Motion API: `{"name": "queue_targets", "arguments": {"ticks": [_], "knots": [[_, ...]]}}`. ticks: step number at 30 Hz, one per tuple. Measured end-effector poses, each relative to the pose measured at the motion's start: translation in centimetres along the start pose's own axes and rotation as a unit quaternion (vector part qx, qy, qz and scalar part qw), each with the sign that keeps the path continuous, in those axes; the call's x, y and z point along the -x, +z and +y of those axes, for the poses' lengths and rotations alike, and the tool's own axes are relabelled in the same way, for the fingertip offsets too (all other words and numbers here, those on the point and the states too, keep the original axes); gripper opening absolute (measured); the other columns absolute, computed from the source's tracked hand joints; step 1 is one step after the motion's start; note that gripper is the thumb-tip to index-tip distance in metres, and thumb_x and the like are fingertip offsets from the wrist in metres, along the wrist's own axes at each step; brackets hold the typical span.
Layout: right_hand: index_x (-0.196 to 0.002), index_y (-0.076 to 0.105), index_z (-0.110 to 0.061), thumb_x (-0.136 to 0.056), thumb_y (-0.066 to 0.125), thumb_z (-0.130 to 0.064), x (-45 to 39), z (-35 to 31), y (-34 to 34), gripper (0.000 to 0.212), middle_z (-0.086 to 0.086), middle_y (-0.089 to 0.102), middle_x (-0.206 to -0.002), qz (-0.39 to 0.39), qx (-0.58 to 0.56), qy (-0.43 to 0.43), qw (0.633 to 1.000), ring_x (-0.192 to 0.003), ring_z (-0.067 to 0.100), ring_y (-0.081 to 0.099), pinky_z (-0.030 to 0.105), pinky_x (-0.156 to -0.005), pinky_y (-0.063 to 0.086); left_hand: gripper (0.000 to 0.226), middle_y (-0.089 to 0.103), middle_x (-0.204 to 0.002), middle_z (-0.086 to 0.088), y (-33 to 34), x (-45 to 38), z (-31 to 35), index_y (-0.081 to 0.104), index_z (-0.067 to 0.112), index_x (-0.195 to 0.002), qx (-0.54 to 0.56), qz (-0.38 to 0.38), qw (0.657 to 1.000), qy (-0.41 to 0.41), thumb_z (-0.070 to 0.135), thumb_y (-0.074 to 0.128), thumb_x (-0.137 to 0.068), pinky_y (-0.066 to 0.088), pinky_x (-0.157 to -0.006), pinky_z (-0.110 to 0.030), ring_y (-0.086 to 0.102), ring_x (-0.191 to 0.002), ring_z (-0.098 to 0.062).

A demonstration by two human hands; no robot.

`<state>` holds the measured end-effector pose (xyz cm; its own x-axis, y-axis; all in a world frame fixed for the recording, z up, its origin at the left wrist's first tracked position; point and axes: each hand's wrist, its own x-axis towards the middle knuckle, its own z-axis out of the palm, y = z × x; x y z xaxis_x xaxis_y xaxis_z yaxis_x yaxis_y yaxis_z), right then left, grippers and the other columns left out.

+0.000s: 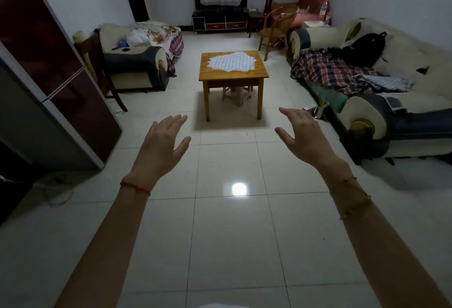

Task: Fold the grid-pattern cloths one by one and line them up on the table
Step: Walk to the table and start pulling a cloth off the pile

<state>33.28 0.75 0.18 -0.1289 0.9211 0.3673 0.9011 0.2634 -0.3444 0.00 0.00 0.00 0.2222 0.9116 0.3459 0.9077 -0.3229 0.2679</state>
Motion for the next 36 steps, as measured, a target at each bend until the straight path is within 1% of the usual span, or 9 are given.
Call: {"name": "queue_targets", "arguments": {"ticks": [2, 5, 10, 15, 19, 25, 30, 36], "knots": [[-0.141, 0.043, -0.012, -0.094, 0.058, -0.03, 0.0, 0.3, 0.0, 0.053, 0.009, 0.052, -0.139, 0.002, -0.009, 0.001, 1.0, -0.133, 0.025, 0.042, 0.043, -0.111, 0.032, 0.054, 0.041, -0.15, -0.007, 0.2, 0.1, 0.3, 0.036, 0.016, -0.148, 0.002, 0.008, 1.0, -0.003, 0.03, 0.051, -0.097, 0.016, -0.119, -0.043, 0.032, -0.142, -0.022], [-0.142, 0.042, -0.012, -0.094, 0.057, -0.03, 0.1, 0.9, 0.4, 0.053, 0.009, 0.05, -0.14, -0.014, -0.007, 0.006, 1.0, -0.134, 0.024, 0.04, 0.042, -0.109, 0.033, 0.055, 0.041, -0.151, -0.006, 0.7, 0.4, 0.8, 0.035, 0.018, -0.148, -0.001, 0.003, 1.0, -0.011, 0.031, 0.051, -0.098, 0.016, -0.12, -0.041, 0.031, -0.143, -0.021], [-0.143, 0.042, -0.012, -0.095, 0.056, -0.032, -0.7, 1.9, 1.2, 0.054, 0.009, 0.05, -0.141, -0.021, -0.003, 0.005, 1.0, -0.134, 0.023, 0.04, 0.041, -0.109, 0.033, 0.055, 0.04, -0.151, -0.006, 1.7, -0.1, 0.9, 0.035, 0.018, -0.148, -0.007, -0.001, 1.0, -0.018, 0.031, 0.05, -0.098, 0.016, -0.12, -0.042, 0.03, -0.143, -0.021], [-0.144, 0.041, -0.012, -0.096, 0.054, -0.034, -2.8, 3.1, 3.0, 0.054, 0.008, 0.049, -0.141, -0.032, 0.001, 0.005, 0.999, -0.134, 0.023, 0.039, 0.039, -0.11, 0.031, 0.054, 0.042, -0.15, -0.006, 3.4, -2.2, -0.2, 0.036, 0.017, -0.148, 0.001, -0.003, 1.0, -0.026, 0.031, 0.05, -0.097, 0.02, -0.12, -0.045, 0.032, -0.142, -0.021], [-0.143, 0.042, -0.013, -0.096, 0.054, -0.033, -5.6, 4.2, 5.3, 0.053, 0.008, 0.049, -0.141, -0.043, -0.001, 0.014, 0.999, -0.134, 0.022, 0.039, 0.038, -0.11, 0.031, 0.054, 0.041, -0.15, -0.006, 5.5, -5.0, -1.7, 0.036, 0.017, -0.148, 0.009, -0.013, 0.999, -0.034, 0.031, 0.05, -0.098, 0.018, -0.12, -0.045, 0.031, -0.142, -0.021], [-0.141, 0.044, -0.013, -0.096, 0.054, -0.033, -12.7, 6.4, 9.7, 0.051, 0.006, 0.051, -0.139, -0.065, -0.009, 0.025, 0.998, -0.133, 0.021, 0.04, 0.038, -0.109, 0.034, 0.054, 0.043, -0.149, -0.006, 9.1, -12.4, -5.2, 0.036, 0.017, -0.147, 0.019, -0.029, 0.999, -0.042, 0.031, 0.05, -0.098, 0.019, -0.12, -0.044, 0.032, -0.142, -0.022], [-0.142, 0.044, -0.014, -0.096, 0.053, -0.034, -21.3, 8.2, 13.1, 0.051, 0.005, 0.05, -0.14, -0.084, -0.012, 0.037, 0.996, -0.133, 0.021, 0.039, 0.038, -0.109, 0.033, 0.053, 0.044, -0.148, -0.007, 11.5, -21.1, -8.8, 0.038, 0.016, -0.147, 0.029, -0.043, 0.998, -0.046, 0.031, 0.051, -0.097, 0.02, -0.119, -0.046, 0.033, -0.141, -0.022], [-0.143, 0.042, -0.016, -0.097, 0.052, -0.035, -30.9, 10.1, 16.2, 0.051, 0.004, 0.048, -0.142, -0.08, -0.02, 0.056, 0.995, -0.135, 0.019, 0.037, 0.038, -0.111, 0.03, 0.053, 0.044, -0.148, -0.005, 13.6, -31.0, -12.2, 0.037, 0.017, -0.147, 0.024, -0.051, 0.998, -0.033, 0.031, 0.049, -0.097, 0.019, -0.12, -0.047, 0.033, -0.141, -0.021]]}}
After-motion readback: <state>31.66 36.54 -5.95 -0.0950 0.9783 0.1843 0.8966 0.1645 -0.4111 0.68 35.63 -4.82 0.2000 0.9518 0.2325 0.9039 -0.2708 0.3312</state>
